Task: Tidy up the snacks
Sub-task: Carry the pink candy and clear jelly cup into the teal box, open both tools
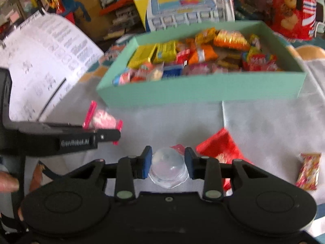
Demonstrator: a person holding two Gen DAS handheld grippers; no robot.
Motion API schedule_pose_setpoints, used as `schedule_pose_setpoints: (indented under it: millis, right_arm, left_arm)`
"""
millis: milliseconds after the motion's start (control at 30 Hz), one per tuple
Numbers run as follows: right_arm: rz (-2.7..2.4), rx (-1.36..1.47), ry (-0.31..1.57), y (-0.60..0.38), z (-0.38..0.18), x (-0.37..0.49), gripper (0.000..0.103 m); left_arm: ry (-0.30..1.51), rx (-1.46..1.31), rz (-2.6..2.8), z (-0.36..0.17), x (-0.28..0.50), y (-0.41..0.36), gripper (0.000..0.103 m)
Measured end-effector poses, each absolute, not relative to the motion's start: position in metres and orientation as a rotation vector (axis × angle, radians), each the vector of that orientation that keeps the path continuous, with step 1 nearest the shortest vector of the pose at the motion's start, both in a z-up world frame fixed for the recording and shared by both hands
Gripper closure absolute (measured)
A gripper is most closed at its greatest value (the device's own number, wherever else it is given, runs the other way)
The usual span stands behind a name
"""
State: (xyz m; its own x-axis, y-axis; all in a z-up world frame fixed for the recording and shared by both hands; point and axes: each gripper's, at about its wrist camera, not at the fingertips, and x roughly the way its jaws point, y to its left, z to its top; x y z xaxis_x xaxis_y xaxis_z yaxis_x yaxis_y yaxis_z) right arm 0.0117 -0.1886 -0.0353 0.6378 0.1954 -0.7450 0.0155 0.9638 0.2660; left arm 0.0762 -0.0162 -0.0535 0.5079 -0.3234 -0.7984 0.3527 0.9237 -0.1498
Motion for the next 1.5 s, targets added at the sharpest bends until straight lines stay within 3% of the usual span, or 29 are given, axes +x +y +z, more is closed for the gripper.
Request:
schedule_pose_setpoints:
  millis: [400, 900, 967, 1033, 1067, 1100, 1167, 1200, 1367, 1500]
  right_arm:
    - [0.028, 0.38, 0.761, -0.259, 0.004, 0.069, 0.069]
    - [0.015, 0.473, 0.806, -0.3, -0.027, 0.184, 0.069]
    - [0.02, 0.475, 0.806, -0.301, -0.03, 0.192, 0.068]
    - [0.023, 0.476, 0.799, -0.301, -0.03, 0.196, 0.066]
    - [0.026, 0.478, 0.793, -0.301, -0.029, 0.197, 0.058]
    - [0.024, 0.476, 0.788, -0.301, -0.028, 0.197, 0.04]
    - [0.005, 0.467, 0.77, -0.301, -0.025, 0.192, 0.013]
    - [-0.003, 0.457, 0.759, -0.3, -0.023, 0.189, 0.007]
    - [-0.011, 0.434, 0.755, -0.301, -0.013, 0.174, 0.0]
    - [-0.018, 0.434, 0.751, -0.303, -0.004, 0.158, 0.0]
  left_arm:
    - [0.843, 0.078, -0.513, 0.002, 0.127, -0.08, 0.091]
    - [0.939, 0.139, -0.549, -0.031, 0.208, -0.159, 0.09]
    - [0.937, 0.144, -0.542, -0.034, 0.211, -0.163, 0.074]
    - [0.922, 0.147, -0.522, -0.035, 0.212, -0.164, 0.025]
    - [0.904, 0.153, -0.502, -0.035, 0.211, -0.164, 0.018]
    - [0.891, 0.161, -0.486, -0.034, 0.21, -0.163, 0.011]
    - [0.892, 0.161, -0.474, -0.033, 0.21, -0.162, 0.007]
    - [0.899, 0.152, -0.472, -0.033, 0.21, -0.162, 0.005]
    - [0.907, 0.138, -0.46, -0.028, 0.202, -0.16, 0.001]
    - [0.9, 0.145, -0.453, -0.022, 0.192, -0.16, 0.0]
